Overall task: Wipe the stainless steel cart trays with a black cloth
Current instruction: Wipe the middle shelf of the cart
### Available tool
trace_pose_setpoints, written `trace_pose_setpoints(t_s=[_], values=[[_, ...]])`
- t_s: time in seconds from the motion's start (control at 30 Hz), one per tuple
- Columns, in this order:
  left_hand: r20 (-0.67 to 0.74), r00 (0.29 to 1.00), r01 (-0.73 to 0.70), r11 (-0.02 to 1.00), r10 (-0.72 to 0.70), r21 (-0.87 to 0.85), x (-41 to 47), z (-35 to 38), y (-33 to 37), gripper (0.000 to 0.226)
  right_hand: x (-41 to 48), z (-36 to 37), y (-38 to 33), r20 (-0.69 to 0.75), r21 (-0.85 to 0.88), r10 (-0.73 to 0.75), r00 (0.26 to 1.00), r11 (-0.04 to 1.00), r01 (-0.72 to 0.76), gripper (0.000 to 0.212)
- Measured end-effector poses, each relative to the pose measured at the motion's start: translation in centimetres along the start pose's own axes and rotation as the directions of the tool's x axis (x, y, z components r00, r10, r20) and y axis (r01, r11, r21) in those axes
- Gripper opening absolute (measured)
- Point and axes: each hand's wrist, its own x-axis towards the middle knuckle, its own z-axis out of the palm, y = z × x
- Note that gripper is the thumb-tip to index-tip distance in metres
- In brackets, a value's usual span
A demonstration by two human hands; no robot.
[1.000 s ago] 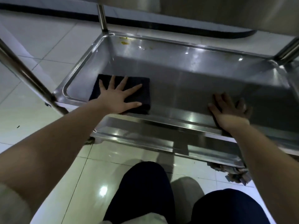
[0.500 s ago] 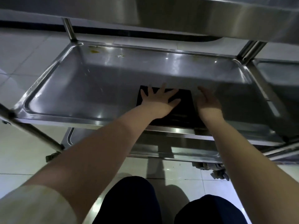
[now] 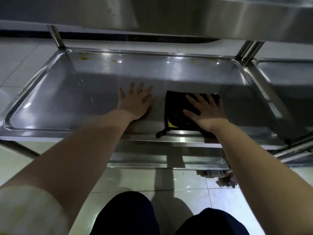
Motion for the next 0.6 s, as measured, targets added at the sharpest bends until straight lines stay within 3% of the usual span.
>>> trace_pose_setpoints(t_s=[0.23,0.37,0.43,0.5,0.6], values=[[-0.045,0.999,0.006,0.997,-0.002,0.082,1.0,1.6,0.3,0.061,-2.9,-2.1,14.2,-0.033,-0.011,0.280,0.960,0.960,-0.280,0.086],[-0.051,0.999,0.021,0.995,-0.016,0.099,1.2,1.9,0.5,0.060,-3.3,-1.7,12.3,-0.008,-0.012,0.442,0.897,0.897,-0.442,0.079],[-0.032,0.999,0.027,0.995,-0.024,0.098,1.2,1.8,0.5,0.060,-2.4,-1.0,7.5,0.020,-0.014,0.377,0.926,0.926,-0.377,0.069],[-0.020,0.999,0.030,0.995,-0.028,0.100,1.2,1.7,0.5,0.060,-1.7,0.1,1.3,0.008,-0.060,0.201,0.980,0.978,-0.200,0.067],[-0.029,0.999,0.032,0.993,-0.029,0.112,0.8,1.6,0.4,0.056,-1.7,1.4,-6.2,0.012,-0.081,-0.011,1.000,0.997,0.012,0.071]])
